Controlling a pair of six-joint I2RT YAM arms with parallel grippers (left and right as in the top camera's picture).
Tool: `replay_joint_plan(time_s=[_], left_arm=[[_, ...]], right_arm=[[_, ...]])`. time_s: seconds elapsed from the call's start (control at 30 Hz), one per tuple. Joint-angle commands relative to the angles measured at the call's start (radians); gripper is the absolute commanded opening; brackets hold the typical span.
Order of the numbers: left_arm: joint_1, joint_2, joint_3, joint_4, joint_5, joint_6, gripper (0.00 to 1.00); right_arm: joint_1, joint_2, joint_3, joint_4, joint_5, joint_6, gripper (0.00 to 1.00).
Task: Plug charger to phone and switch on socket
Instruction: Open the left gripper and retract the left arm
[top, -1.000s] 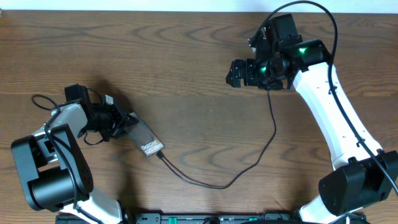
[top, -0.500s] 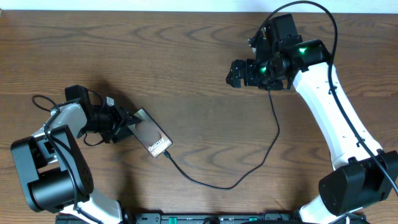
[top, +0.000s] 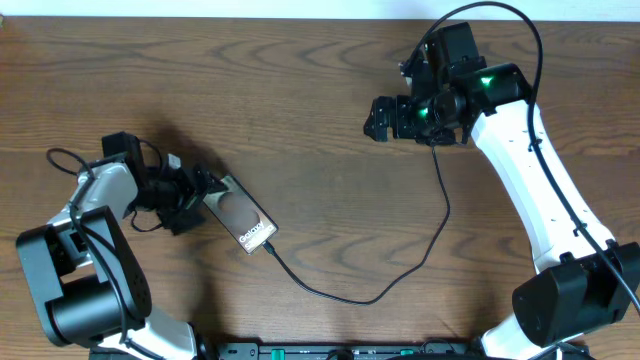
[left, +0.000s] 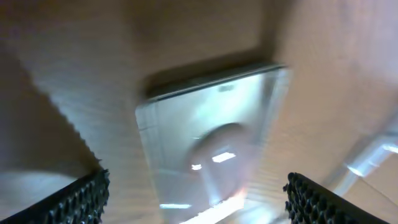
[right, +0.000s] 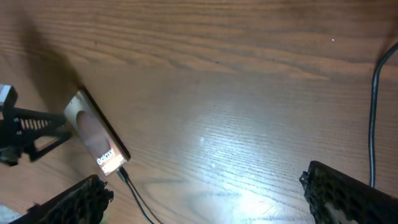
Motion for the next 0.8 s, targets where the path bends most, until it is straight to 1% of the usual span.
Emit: replay_joint_plan(time_s=[0.0, 0.13, 0.2, 0.27, 0.4, 0.47, 0.57, 0.63, 0.77], left_arm=[[0.003, -0.08, 0.066, -0.052, -0.194, 0.048, 0.91], [0.003, -0.239, 0.153, -0.094, -0.188, 0.05, 0.91], [0.003, -0.319, 0.182, -0.096, -0.149, 0.053, 0.91], [0.003, -0.403, 0.208, -0.095, -0.077, 0.08, 0.91], [0.003, -0.52, 0.222, -0.095, -0.013, 0.085, 0.91], [0.003, -0.556, 0.222, -0.097, 0.016, 0.085, 0.91], [0.003, -0.58, 0.222, -0.095, 0.103, 0.097, 0.91], [0.003, -0.581, 0.222, -0.092, 0.153, 0.126, 0.91], [0.002, -0.574, 0.222, -0.087, 0.168, 0.145, 0.92]], right_arm=[[-0.015, -0.016, 0.021, -0.012, 0.03, -0.013, 0.99], [-0.029, -0.016, 0.021, -0.015, 0.035, -0.013, 0.99], [-0.042, -0.017, 0.021, -0.015, 0.035, -0.019, 0.99], [-0.062, -0.022, 0.024, -0.016, 0.039, -0.051, 0.99], [-0.135, -0.048, 0.053, -0.02, 0.107, -0.058, 0.99], [-0.183, -0.064, 0.08, -0.02, 0.15, -0.058, 0.99], [-0.268, -0.081, 0.135, -0.019, 0.205, -0.063, 0.99], [-0.332, -0.083, 0.175, -0.019, 0.208, -0.102, 0.99], [-0.494, -0.082, 0.225, -0.016, 0.185, -0.137, 0.99]])
